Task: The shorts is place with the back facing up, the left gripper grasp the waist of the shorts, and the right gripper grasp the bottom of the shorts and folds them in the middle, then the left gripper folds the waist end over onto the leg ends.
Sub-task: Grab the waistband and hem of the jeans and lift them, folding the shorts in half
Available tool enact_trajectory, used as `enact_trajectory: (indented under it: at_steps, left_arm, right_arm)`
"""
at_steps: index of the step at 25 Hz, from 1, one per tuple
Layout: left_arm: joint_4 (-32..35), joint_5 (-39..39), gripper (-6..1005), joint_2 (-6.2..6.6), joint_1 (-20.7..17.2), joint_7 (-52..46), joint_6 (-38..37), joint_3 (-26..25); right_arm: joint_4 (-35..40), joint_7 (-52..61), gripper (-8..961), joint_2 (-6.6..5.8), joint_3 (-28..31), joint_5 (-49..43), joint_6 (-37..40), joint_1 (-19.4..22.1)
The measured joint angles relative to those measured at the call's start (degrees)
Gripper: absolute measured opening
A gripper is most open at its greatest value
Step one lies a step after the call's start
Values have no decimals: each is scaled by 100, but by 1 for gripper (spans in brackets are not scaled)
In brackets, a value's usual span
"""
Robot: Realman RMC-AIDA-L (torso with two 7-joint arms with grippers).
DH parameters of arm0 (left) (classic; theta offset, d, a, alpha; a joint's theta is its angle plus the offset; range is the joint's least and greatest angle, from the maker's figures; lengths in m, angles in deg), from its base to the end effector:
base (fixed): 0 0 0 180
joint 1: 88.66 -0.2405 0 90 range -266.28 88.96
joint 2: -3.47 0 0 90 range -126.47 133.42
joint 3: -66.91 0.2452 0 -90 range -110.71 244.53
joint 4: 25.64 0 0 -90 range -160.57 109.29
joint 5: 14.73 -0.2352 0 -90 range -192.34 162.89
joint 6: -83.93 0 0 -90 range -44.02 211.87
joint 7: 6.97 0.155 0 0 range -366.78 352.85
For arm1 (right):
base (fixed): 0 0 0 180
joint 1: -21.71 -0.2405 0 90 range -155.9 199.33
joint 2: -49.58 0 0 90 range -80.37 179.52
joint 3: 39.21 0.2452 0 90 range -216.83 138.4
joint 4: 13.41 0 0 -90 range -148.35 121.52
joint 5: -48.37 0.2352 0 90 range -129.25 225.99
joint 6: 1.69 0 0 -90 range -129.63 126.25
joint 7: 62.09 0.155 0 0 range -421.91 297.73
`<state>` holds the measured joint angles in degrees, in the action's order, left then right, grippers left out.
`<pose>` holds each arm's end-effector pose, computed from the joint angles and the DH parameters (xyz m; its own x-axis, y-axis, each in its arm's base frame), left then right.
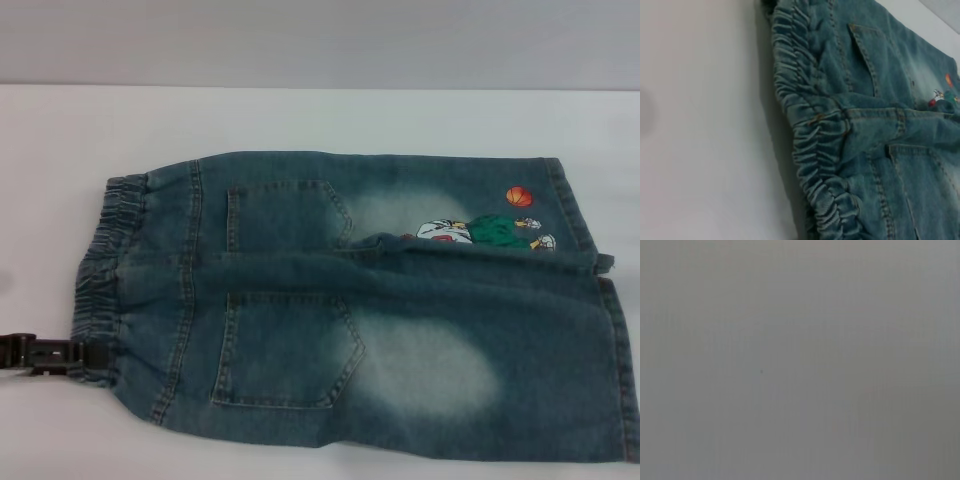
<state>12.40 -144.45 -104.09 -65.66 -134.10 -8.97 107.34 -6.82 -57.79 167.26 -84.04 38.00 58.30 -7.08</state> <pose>-0.3664 0.2978 0.0656 0.1941 0.9495 0.2465 0.9804 -0.1966 -0.0150 0.3960 0.3715 0.0792 0.7411 0.0712 -0.6676 -0.6506 0.3218 -0.6879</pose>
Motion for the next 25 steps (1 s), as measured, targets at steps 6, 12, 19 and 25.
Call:
enact_trajectory:
  at_steps: [6, 12, 19, 25]
  left_arm:
    - [2, 5, 842, -22, 81, 4, -10, -27]
    - [2, 8, 842, -19, 178, 5, -75, -34]
    - [37, 9, 841, 25, 162, 56, -317, -15]
    - [21, 9, 841, 56, 129, 59, -358, -3]
  right_arm:
    - [0, 1, 693, 0, 0, 0, -4, 11]
    - [25, 0, 694, 0, 7, 0, -15, 24]
    - [35, 1, 693, 0, 68, 0, -20, 50]
    - [44, 0, 693, 0, 71, 0, -24, 43]
